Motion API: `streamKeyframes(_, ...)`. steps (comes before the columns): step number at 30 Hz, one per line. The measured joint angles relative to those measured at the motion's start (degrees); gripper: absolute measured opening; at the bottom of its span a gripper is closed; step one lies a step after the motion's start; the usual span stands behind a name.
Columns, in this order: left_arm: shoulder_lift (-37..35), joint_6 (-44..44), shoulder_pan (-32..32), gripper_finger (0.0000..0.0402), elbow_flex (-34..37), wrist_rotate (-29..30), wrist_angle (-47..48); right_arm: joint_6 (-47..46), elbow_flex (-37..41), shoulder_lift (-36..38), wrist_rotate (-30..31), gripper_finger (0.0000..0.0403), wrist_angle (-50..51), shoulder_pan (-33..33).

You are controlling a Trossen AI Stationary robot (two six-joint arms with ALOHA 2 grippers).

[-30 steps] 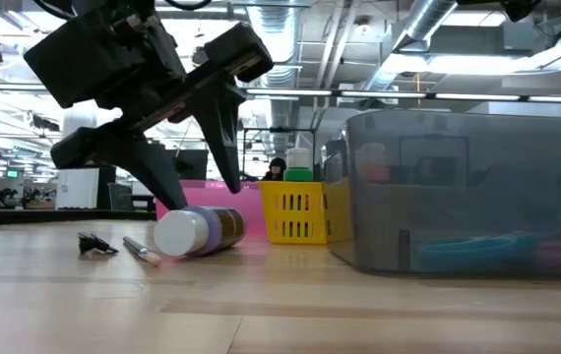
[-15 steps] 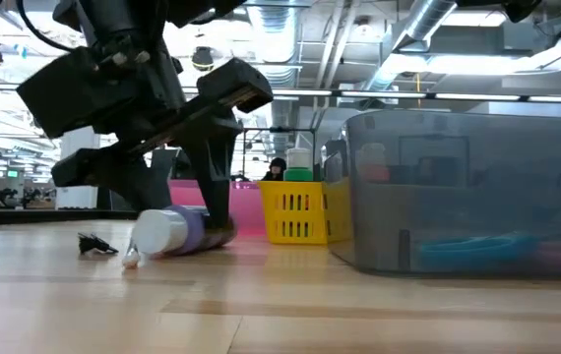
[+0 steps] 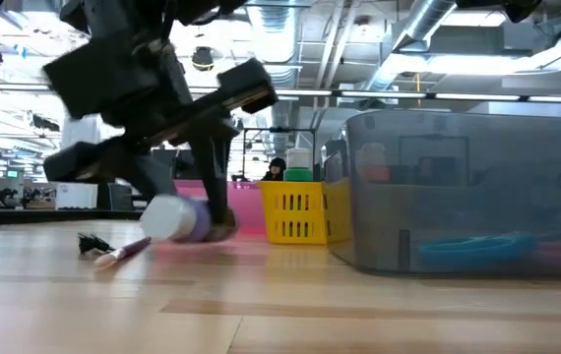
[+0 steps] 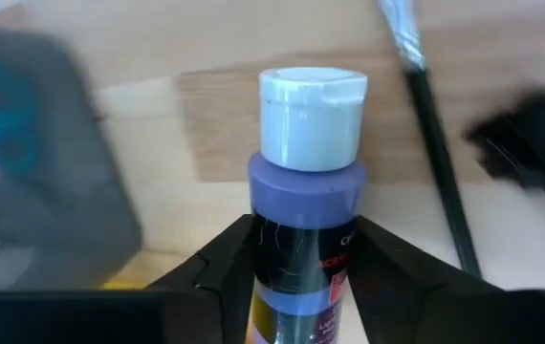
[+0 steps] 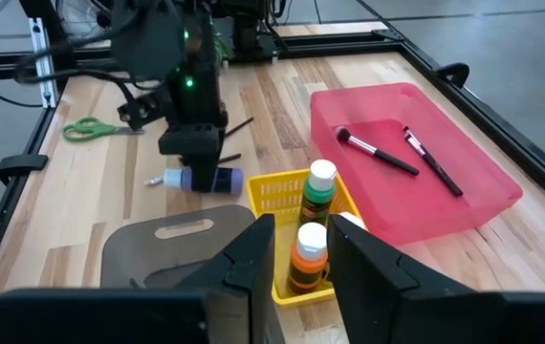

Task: Pick & Place Paint Supplies
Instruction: Put the purple paint bottle into the yellow bin

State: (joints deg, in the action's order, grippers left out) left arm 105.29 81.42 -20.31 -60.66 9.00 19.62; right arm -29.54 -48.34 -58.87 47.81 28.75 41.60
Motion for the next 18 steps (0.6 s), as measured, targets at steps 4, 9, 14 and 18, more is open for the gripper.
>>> streamKeyframes(4,-2.05,-11.15,-0.01,0.0126,0.0,-2.45,-0.86,0.0,0.0,0.0,0.02,0.0094,0.2,0.0)
streamKeyframes(9,-5.8,-29.62,0.05,0.0129,0.0,-9.11,-4.2,-0.31,0.0,0.0,0.0,0.0094,0.81,0.0)
streamKeyframes(14,-9.46,-46.53,0.78,0.0123,2.79,-16.77,-10.22,-0.44,0.0,0.0,0.0,0.0094,0.79,0.0)
streamKeyframes(18,-12.56,-57.68,1.8,0.0125,11.63,-23.83,-24.31,-0.44,0.0,0.0,0.0,0.0094,0.79,0.0)
